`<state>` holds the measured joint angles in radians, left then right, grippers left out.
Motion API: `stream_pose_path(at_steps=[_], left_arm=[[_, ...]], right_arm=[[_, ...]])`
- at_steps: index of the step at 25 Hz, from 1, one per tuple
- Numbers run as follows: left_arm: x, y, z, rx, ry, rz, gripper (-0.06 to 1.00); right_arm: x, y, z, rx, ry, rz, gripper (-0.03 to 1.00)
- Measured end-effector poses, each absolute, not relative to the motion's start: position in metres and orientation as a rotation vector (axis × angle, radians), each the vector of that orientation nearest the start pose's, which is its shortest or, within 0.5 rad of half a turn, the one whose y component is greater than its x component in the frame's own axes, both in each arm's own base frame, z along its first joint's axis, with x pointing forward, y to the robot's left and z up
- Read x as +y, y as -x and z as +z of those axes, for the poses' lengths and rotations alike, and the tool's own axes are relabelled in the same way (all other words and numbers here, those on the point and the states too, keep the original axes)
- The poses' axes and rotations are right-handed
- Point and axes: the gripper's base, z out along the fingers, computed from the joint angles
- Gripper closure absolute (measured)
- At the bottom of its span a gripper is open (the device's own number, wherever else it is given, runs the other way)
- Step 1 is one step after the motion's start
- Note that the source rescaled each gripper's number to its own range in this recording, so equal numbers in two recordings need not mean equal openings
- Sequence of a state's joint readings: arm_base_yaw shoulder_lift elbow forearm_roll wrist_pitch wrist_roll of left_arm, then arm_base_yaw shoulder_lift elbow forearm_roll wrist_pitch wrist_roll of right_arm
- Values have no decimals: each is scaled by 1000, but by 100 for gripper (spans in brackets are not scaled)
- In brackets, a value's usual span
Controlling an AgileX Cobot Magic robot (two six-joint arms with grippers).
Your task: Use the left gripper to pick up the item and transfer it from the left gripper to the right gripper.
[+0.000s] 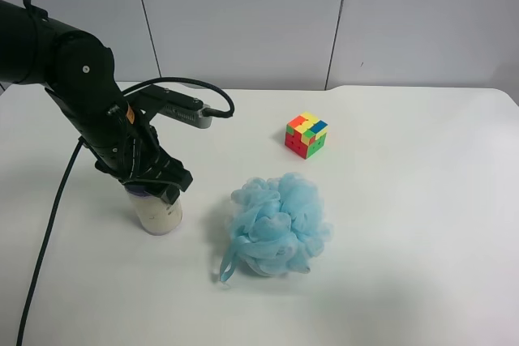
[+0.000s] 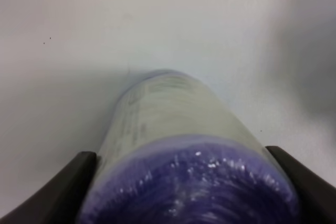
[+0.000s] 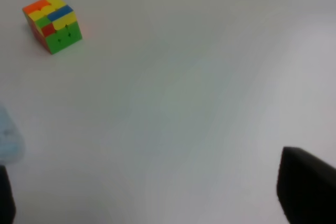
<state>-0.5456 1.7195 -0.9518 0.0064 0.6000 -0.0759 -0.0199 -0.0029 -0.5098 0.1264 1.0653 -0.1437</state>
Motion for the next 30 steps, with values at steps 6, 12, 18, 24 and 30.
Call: stream_pose_path(at_steps=[6, 12, 18, 24, 30], left_arm=[[-163, -269, 169, 2781, -672, -122, 94], [-163, -269, 174, 2761, -661, -137, 94], [-160, -264, 204, 2668, -639, -175, 94], [-155, -256, 232, 2591, -587, -216, 94], [-151, -249, 251, 2538, -545, -247, 94]], right_arm=[[10, 7, 280, 2026, 133, 48, -3], [10, 7, 280, 2026, 133, 48, -3], [10, 7, 280, 2026, 133, 48, -3], [10, 7, 280, 2026, 133, 48, -3], [10, 7, 280, 2026, 133, 48, -3]])
